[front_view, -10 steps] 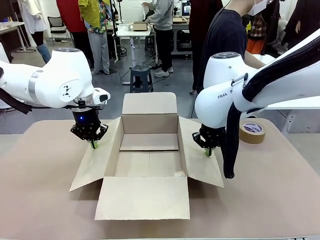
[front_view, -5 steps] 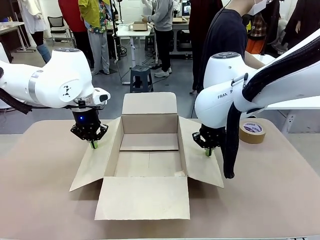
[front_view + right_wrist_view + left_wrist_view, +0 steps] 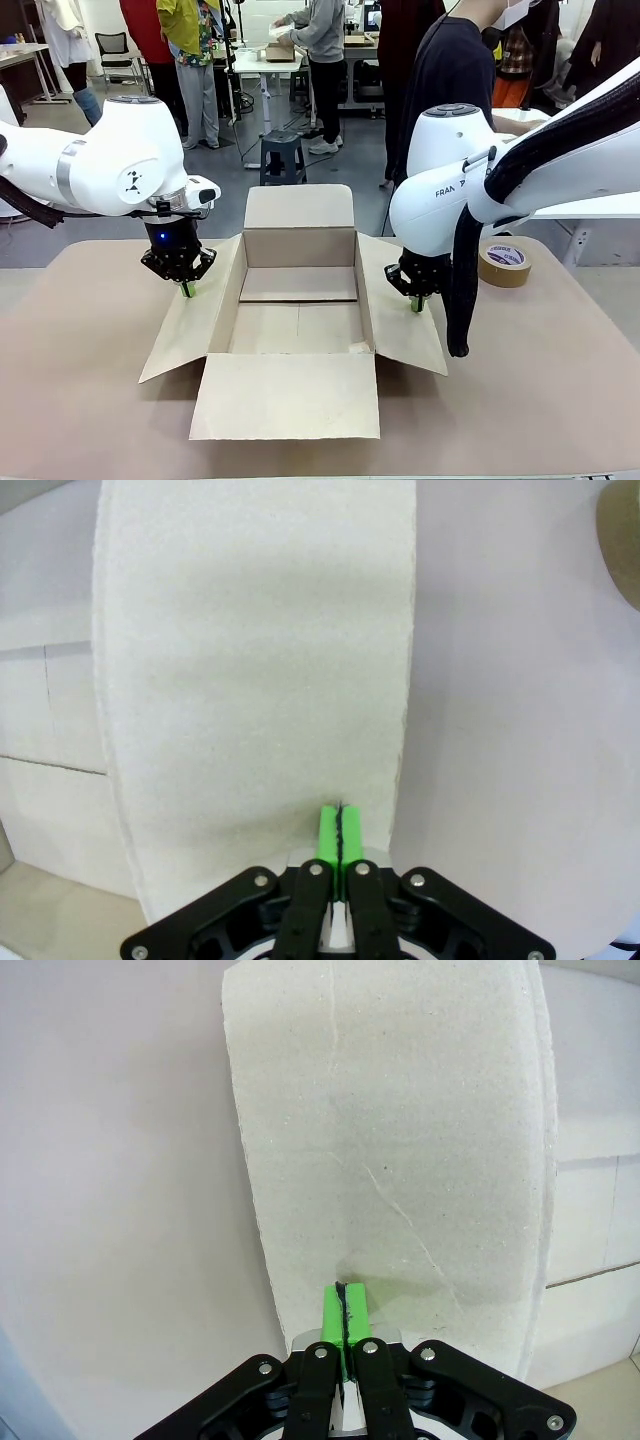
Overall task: Wrap the clocks to prevent damage.
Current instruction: Once the human has placed the objects inside and stepped back, release both hands from the side flaps of the Package Box.
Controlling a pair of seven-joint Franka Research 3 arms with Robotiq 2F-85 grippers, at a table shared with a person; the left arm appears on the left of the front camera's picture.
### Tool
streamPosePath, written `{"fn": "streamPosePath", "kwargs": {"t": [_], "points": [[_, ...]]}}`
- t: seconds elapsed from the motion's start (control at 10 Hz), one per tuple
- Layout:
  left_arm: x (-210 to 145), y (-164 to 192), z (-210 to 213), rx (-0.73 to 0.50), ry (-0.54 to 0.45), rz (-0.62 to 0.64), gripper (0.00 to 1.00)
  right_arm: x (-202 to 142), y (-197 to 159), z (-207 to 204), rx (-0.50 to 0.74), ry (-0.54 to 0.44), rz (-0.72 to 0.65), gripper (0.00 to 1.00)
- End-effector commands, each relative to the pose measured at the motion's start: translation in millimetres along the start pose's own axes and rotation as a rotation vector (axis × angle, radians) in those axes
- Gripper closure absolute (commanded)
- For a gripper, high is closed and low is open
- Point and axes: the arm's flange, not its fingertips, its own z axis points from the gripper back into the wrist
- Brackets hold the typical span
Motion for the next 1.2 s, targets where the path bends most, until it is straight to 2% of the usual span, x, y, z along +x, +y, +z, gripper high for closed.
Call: {"fn": "streamPosePath", "kwargs": {"t": [0.0, 1.1], "points": [[-0.8, 0.2, -1.4, 0.010, 0.000, -0.008, 1.00, -0.1, 0.1, -0.4, 0.000, 0.000, 0.001, 0.99], [-0.8, 0.2, -1.4, 0.010, 0.000, -0.008, 1.00, -0.1, 0.1, -0.4, 0.000, 0.000, 0.001, 0.99]]}}
